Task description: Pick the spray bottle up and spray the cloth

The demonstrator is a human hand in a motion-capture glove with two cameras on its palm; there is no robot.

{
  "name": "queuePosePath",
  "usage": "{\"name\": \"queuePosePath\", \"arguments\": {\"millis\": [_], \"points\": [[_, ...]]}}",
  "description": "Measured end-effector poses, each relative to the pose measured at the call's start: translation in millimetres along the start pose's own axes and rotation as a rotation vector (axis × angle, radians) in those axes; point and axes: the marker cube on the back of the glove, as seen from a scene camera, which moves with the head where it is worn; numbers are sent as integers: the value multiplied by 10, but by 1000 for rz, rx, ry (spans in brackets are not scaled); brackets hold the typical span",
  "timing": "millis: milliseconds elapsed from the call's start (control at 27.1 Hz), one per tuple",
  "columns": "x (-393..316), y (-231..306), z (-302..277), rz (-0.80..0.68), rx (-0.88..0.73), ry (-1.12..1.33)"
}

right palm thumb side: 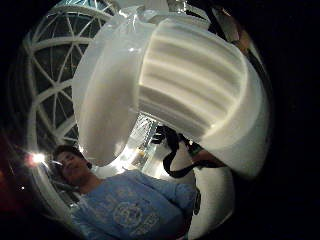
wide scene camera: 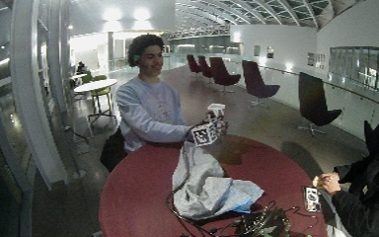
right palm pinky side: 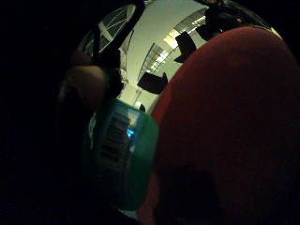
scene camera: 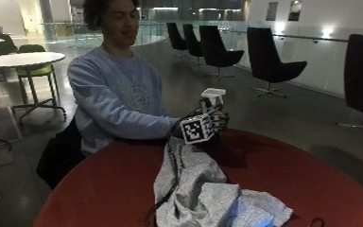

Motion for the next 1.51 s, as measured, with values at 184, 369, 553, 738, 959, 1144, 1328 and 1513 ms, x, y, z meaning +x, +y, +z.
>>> {"name": "queuePosePath", "arguments": {"millis": [184,369,553,738,959,1144,1328,1513], "points": [[114,41,35,10,7,21],[122,66,15,29,-5,33],[-21,188,-153,43,-19,22],[-331,480,-545,23,-112,163],[-491,1093,-1360,-2,-127,584],[-573,1499,-2094,44,-55,838],[-591,1767,-2825,104,50,966],[-530,2041,-3254,161,111,1004]]}}
